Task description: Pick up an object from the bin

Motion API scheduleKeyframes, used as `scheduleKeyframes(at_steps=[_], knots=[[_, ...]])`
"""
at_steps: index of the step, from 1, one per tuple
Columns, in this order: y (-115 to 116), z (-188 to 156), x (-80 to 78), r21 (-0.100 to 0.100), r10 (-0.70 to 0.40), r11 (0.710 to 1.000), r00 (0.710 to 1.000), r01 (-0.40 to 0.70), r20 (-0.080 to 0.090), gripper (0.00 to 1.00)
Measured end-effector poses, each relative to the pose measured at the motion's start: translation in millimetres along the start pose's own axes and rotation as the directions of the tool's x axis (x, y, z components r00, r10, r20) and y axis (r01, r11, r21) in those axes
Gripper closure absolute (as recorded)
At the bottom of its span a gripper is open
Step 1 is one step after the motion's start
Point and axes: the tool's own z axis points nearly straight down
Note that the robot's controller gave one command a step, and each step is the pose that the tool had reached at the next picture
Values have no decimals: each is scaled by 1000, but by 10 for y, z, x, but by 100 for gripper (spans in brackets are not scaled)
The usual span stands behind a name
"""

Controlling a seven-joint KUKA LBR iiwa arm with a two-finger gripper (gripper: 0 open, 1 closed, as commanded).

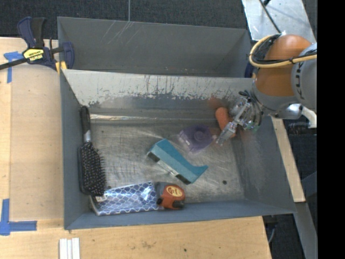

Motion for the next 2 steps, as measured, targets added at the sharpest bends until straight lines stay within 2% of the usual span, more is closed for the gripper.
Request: scheduleKeyframes(at_steps=[1, 2], knots=[[-71, 207, -89, 12, -192, 981, 981, 192, 7, 0], [-32, 273, -135, -11, 186, 982, 982, -186, 18, 100]])
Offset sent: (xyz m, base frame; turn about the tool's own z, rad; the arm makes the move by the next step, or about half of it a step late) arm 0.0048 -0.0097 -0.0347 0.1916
